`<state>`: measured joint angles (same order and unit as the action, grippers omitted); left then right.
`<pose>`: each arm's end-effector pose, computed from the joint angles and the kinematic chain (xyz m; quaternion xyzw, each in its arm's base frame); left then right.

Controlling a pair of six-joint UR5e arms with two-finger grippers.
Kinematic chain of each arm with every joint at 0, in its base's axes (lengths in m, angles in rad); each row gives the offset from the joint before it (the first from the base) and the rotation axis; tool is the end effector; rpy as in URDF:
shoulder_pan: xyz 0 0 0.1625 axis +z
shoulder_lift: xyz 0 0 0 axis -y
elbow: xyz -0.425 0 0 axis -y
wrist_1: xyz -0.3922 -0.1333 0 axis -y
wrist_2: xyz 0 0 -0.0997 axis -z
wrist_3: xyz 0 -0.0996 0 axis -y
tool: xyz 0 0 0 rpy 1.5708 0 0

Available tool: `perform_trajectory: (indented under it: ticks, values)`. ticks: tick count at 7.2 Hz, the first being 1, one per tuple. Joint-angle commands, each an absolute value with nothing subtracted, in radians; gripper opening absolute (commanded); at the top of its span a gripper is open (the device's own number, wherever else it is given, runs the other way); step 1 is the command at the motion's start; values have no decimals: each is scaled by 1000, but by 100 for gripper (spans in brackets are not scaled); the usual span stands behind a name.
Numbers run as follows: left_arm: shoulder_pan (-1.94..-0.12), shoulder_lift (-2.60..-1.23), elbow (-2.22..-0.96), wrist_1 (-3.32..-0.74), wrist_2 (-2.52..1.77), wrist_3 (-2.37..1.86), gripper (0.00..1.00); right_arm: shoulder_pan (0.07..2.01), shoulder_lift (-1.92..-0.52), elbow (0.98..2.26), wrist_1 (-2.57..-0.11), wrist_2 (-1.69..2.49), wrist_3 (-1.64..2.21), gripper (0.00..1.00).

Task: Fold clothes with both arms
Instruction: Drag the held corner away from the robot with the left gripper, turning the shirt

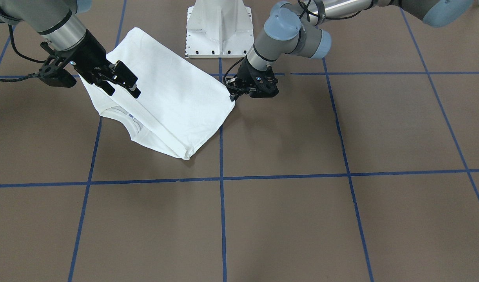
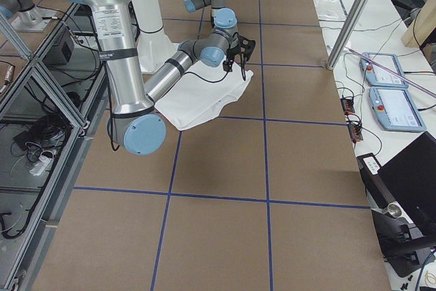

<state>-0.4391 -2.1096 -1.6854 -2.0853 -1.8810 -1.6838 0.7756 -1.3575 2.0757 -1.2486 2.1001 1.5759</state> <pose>0.5499 -0.3719 0.2343 -0.0387 0.5584 -0.1427 0.8163 -0.3059 -0.4163 0.2773 -0.0301 -0.5299 0.1984 0.8240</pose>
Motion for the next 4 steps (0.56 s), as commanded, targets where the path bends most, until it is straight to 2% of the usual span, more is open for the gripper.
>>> perform_trajectory:
  ticks: [1,4]
  values:
    - [-549,-2105,-1674,-2059,-1881,-1678,0,795,-1348,2069,-1246,2103,1566,100]
    - [-662,-2121,-1574,-2052,-1873,-1629,0,790,-1338,2039,-1246,2073,1560,100]
